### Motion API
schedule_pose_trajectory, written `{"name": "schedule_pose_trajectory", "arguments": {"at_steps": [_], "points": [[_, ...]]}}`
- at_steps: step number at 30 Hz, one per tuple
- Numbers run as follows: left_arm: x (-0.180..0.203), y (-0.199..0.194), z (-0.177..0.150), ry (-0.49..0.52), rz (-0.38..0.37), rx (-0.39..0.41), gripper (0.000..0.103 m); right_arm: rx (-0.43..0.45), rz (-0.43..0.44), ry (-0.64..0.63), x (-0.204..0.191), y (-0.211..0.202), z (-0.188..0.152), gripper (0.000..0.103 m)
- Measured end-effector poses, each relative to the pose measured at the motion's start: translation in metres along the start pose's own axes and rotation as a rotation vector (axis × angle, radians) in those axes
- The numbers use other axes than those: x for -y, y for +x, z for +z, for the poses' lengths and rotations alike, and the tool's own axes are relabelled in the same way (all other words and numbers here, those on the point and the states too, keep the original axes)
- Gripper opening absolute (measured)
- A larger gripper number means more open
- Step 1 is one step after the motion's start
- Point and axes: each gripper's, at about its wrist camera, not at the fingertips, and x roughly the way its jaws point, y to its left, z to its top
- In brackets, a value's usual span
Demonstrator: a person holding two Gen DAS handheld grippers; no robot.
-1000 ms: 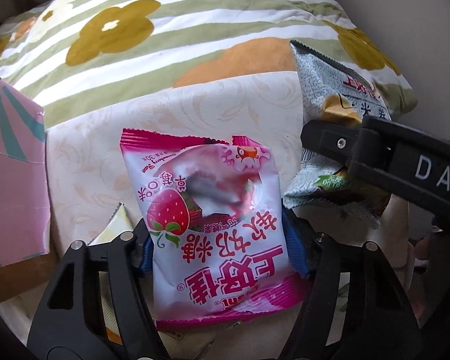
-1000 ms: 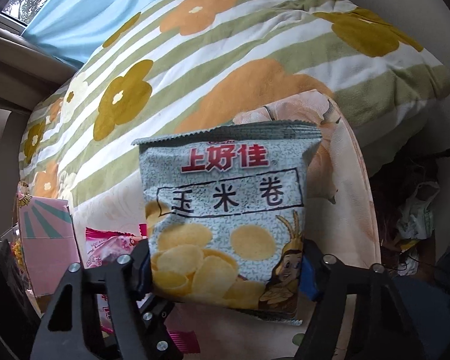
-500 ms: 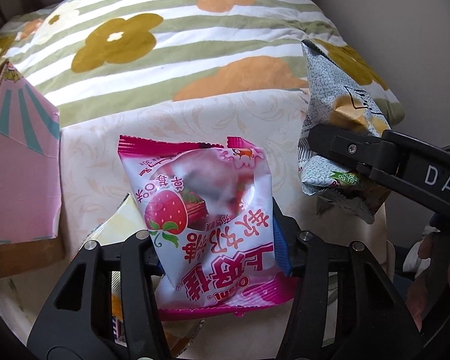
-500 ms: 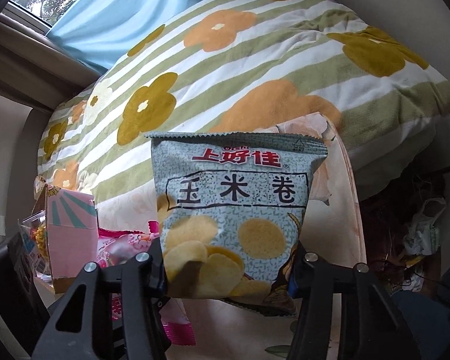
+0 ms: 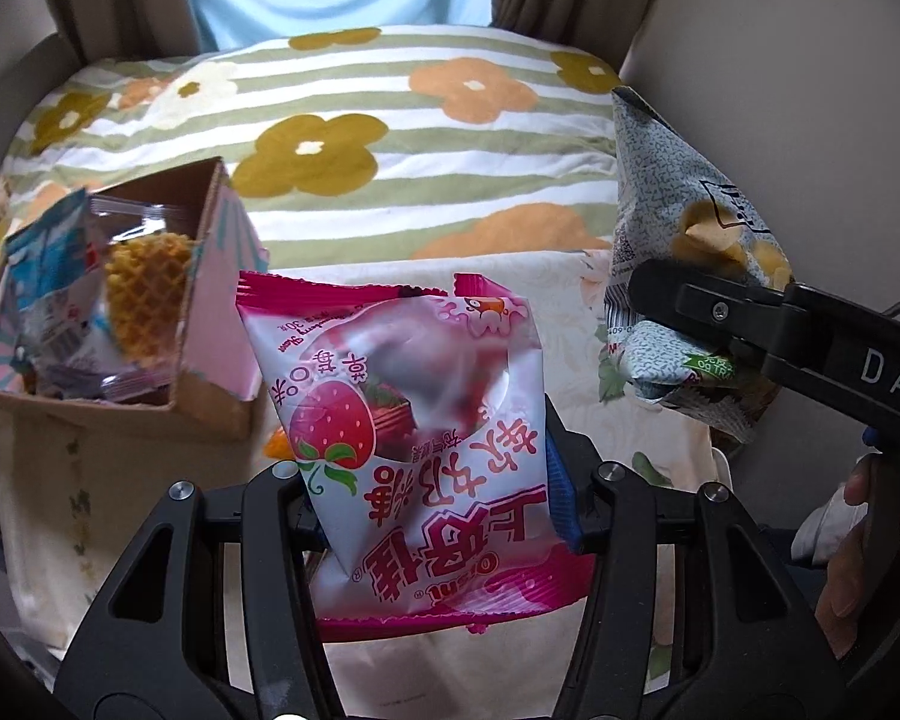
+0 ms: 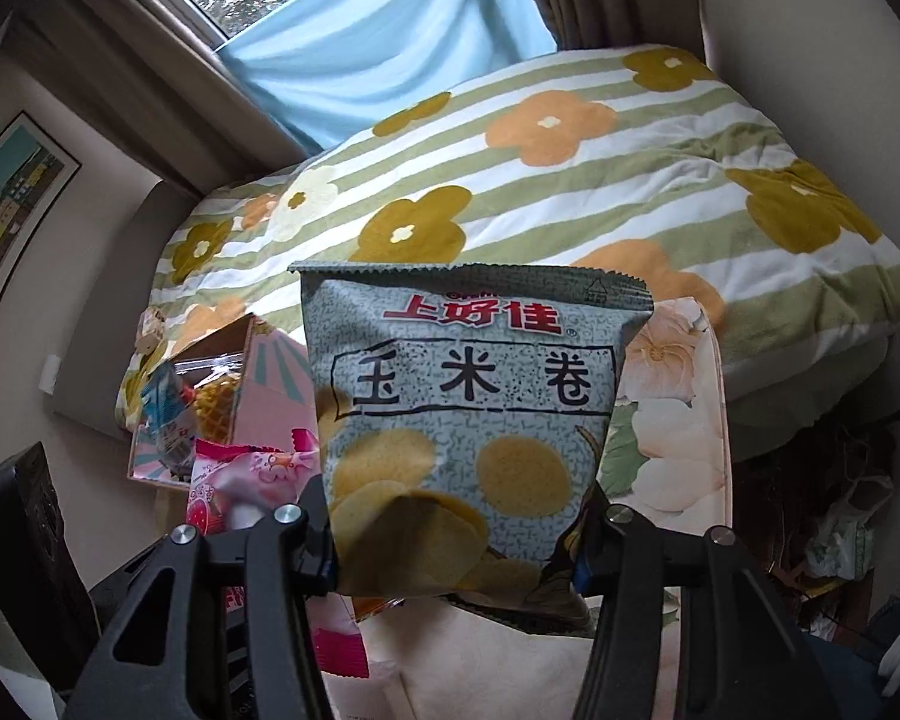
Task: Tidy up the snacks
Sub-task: 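Carry both bags over the box and open both tools to drop them in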
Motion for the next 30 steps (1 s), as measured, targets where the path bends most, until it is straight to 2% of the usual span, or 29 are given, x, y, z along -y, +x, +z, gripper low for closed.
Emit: {"name": "schedule_pose_trajectory", "arguments": {"at_steps": [7,13,21,30], "points": [[-0.063,-0.056,-0.016,-0.097,0.041,0.060,0.049,0.029,0.047,-0.134,-0.065,-0.020,-0.009,0.050],[-0.135,-0.088,-0.016,-0.162,0.078,0.102,0.049,0.023,0.064,-0.204,-0.120,-0.006,-0.015,0.050],[-0.238,-0.084,0.015,-0.200,0.106,0.094,0.049,-0.005,0.078,-0.221,-0.187,0.043,-0.015,0.050],[-0.323,-0.039,0.051,-0.219,0.123,0.036,0.049,-0.037,0.047,-0.190,-0.225,0.094,-0.002,0.050]]}}
